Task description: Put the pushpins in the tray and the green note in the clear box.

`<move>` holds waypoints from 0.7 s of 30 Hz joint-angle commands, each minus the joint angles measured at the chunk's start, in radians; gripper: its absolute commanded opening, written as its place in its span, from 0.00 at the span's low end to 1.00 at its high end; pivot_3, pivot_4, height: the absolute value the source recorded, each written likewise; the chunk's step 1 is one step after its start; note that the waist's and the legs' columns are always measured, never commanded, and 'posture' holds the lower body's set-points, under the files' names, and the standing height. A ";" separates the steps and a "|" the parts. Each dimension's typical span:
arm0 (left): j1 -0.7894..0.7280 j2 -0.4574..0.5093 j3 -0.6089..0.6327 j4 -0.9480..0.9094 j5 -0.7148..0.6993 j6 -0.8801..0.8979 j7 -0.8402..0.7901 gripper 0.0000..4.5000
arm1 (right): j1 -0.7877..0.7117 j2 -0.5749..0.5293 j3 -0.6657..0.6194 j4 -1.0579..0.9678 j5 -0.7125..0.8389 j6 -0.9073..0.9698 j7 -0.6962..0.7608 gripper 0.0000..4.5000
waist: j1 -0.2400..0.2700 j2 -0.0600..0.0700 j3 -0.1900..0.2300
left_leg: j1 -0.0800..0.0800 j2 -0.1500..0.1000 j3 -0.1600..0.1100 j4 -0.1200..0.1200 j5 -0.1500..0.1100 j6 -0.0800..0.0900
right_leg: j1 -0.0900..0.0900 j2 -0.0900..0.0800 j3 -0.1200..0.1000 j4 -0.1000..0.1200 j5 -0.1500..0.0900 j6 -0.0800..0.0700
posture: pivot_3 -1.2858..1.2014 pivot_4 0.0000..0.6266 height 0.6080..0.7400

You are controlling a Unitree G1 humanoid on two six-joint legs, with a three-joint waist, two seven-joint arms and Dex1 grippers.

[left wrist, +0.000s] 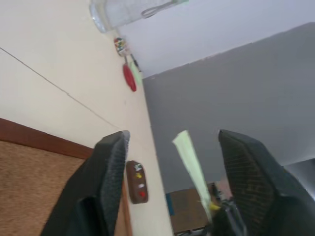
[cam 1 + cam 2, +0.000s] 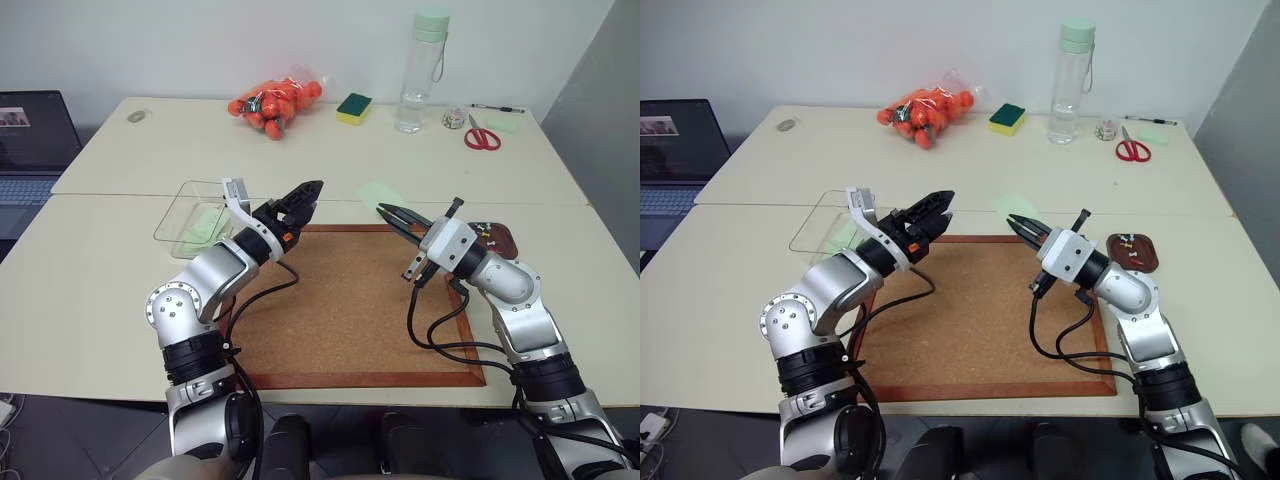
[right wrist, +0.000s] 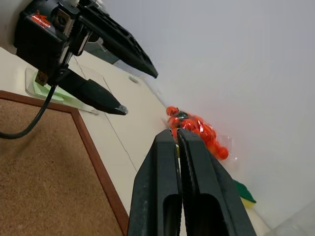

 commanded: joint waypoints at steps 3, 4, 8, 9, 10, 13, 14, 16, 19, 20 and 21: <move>0.000 -0.017 -0.113 -0.022 -0.159 -0.013 0.094 0.90 | -0.026 -0.003 0.009 -0.017 0.008 -0.041 0.009 0.00 | -0.001 0.000 0.000 | 0.000 -0.001 0.000 0.000 0.000 0.000 | 0.000 0.000 0.000 0.000 0.000 0.000 | 0.52 0.24 1.00; 0.001 -0.019 -0.127 -0.020 -0.170 -0.019 0.100 0.90 | -0.027 -0.002 0.011 -0.018 0.008 -0.042 0.009 0.00 | -0.001 0.000 0.000 | 0.000 -0.001 0.000 0.000 0.000 0.000 | 0.000 0.000 0.000 0.000 0.000 0.000 | 0.52 0.24 1.00; -0.017 -0.039 -0.176 0.000 -0.173 -0.058 0.105 0.90 | -0.029 0.000 0.021 -0.035 0.006 -0.040 0.012 0.00 | -0.001 0.000 0.000 | 0.000 -0.001 0.000 0.000 0.000 0.000 | 0.000 0.000 0.000 0.000 0.000 0.000 | 0.52 0.24 1.00; -0.024 -0.044 -0.184 0.007 -0.174 -0.069 0.102 0.90 | -0.029 0.000 0.024 -0.038 0.005 -0.039 0.013 0.00 | -0.001 0.000 0.000 | 0.000 -0.001 0.000 0.000 0.000 0.000 | 0.000 0.000 0.000 0.000 0.000 0.000 | 0.52 0.24 1.00; -0.032 -0.048 -0.192 0.014 -0.174 -0.079 0.098 0.90 | -0.028 0.000 0.027 -0.041 0.004 -0.039 0.012 0.00 | -0.001 0.000 0.000 | 0.000 -0.001 0.000 0.000 0.000 0.000 | 0.000 0.000 0.000 0.000 0.000 0.000 | 0.52 0.24 1.00; -0.055 -0.060 -0.203 0.048 -0.146 -0.120 0.106 0.90 | -0.026 0.000 0.033 -0.046 0.001 -0.042 0.012 0.00 | -0.001 0.000 0.000 | 0.000 -0.001 0.000 0.000 0.000 0.000 | 0.000 0.001 0.000 0.000 0.000 0.000 | 0.52 0.24 1.00; -0.060 -0.058 -0.206 0.062 -0.134 -0.130 0.109 0.87 | -0.026 -0.001 0.034 -0.047 0.001 -0.043 0.011 0.00 | -0.001 0.000 0.000 | 0.000 -0.001 0.000 0.000 0.000 0.000 | 0.000 0.001 0.000 0.000 0.000 0.000 | 0.52 0.24 1.00; -0.071 -0.058 -0.205 0.082 -0.129 -0.147 0.095 0.81 | -0.023 -0.003 0.038 -0.054 0.000 -0.043 0.009 0.00 | -0.001 0.000 0.000 | 0.000 -0.001 0.000 0.000 0.000 0.000 | 0.000 0.001 0.000 0.000 0.000 0.000 | 0.52 0.24 1.00; -0.084 -0.053 -0.206 0.102 -0.140 -0.147 0.077 0.67 | -0.023 -0.003 0.041 -0.059 -0.001 -0.041 0.007 0.00 | -0.002 0.000 0.000 | 0.000 -0.001 0.000 0.000 0.000 0.000 | 0.000 0.001 0.000 -0.001 0.000 0.000 | 0.52 0.24 1.00; -0.083 -0.053 -0.206 0.103 -0.143 -0.146 0.073 0.61 | -0.022 -0.002 0.041 -0.062 -0.002 -0.040 0.007 0.00 | -0.001 0.000 0.000 | 0.000 -0.001 0.000 0.000 0.000 0.000 | 0.000 0.001 0.000 -0.001 0.000 0.000 | 0.52 0.24 1.00; -0.081 -0.052 -0.207 0.102 -0.145 -0.146 0.070 0.58 | -0.022 -0.002 0.040 -0.065 -0.002 -0.039 0.006 0.00 | -0.001 0.000 0.000 | 0.000 -0.001 0.000 0.000 0.000 0.000 | 0.000 0.001 0.000 -0.001 0.000 0.000 | 0.52 0.24 1.00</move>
